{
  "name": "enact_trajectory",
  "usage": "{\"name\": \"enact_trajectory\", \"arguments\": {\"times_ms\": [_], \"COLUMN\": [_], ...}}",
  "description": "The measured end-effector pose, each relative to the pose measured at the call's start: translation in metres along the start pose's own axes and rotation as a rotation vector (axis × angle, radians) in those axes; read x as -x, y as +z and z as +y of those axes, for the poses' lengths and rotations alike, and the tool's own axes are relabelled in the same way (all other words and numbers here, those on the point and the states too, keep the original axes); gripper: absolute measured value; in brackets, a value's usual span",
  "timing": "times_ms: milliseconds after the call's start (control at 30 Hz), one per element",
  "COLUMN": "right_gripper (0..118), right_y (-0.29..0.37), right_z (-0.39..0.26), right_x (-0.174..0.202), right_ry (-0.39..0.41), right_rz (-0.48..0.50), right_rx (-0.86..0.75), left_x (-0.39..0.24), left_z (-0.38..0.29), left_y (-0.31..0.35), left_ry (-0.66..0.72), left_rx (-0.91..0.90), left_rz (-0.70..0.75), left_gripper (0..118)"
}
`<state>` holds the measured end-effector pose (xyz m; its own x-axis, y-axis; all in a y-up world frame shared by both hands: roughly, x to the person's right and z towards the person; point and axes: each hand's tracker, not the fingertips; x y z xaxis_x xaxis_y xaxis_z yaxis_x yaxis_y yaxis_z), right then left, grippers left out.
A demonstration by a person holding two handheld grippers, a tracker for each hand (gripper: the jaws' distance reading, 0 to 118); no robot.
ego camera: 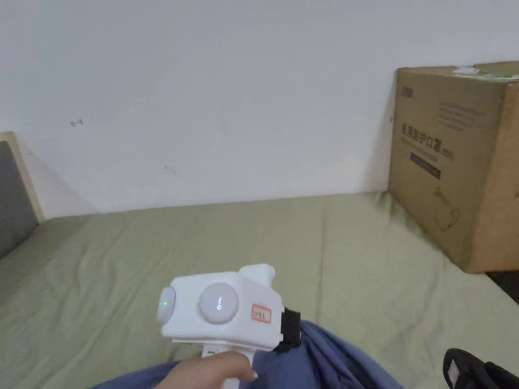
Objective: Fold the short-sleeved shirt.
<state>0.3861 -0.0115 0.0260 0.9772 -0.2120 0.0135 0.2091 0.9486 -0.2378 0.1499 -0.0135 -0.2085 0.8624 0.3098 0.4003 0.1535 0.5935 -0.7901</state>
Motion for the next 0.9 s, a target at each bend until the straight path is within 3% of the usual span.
{"name": "enact_trajectory", "arguments": {"times_ms": [67,100,133,167,200,267,400,567,633,667,700,733,800,900], "right_gripper": [4,4,4,4,4,4,4,4,4,4,4,4,4,4], "right_y": [-0.003,-0.005,-0.006,-0.008,-0.009,-0.013,-0.016,-0.003,0.004,0.006,0.009,0.01,0.01,0.011], "right_z": [-0.007,-0.009,-0.011,-0.013,-0.015,-0.017,-0.014,0.001,0.004,0.004,0.003,0.002,0.001,-0.001], "right_x": [-0.005,-0.007,-0.008,-0.009,-0.01,-0.007,0.005,0.026,0.034,0.038,0.042,0.045,0.053,0.06], "right_ry": [0.01,0.013,0.012,0.01,0.008,0.009,0.018,0.037,0.056,0.066,0.078,0.084,0.087,0.07], "right_rz": [-0.024,-0.032,-0.035,-0.036,-0.036,-0.036,-0.025,0.019,0.031,0.033,0.032,0.029,0.017,0.014], "right_rx": [0.028,0.042,0.054,0.063,0.076,0.094,0.107,0.023,-0.039,-0.065,-0.084,-0.091,-0.107,-0.132], "left_x": [0.016,0.025,0.035,0.043,0.05,0.064,0.06,0.05,0.046,0.043,0.038,0.035,0.03,0.035], "left_z": [-0.027,-0.038,-0.047,-0.054,-0.06,-0.061,-0.04,-0.069,-0.107,-0.124,-0.141,-0.156,-0.179,-0.2], "left_y": [-0.043,-0.058,-0.065,-0.067,-0.064,-0.052,0.024,0.149,0.194,0.209,0.22,0.225,0.234,0.238], "left_ry": [0.039,0.039,0.053,0.062,0.058,0.051,-0.059,-0.079,-0.098,-0.1,-0.095,-0.087,-0.063,-0.017], "left_rx": [0.077,0.113,0.116,0.115,0.116,0.126,-0.039,-0.398,-0.63,-0.717,-0.803,-0.842,-0.87,-0.883], "left_rz": [0.062,0.089,0.113,0.124,0.122,0.122,0.159,0.208,0.235,0.258,0.301,0.358,0.454,0.442], "left_gripper": [8,23,58,101,118,118,118,118,104,82,32,1,1,1]}}
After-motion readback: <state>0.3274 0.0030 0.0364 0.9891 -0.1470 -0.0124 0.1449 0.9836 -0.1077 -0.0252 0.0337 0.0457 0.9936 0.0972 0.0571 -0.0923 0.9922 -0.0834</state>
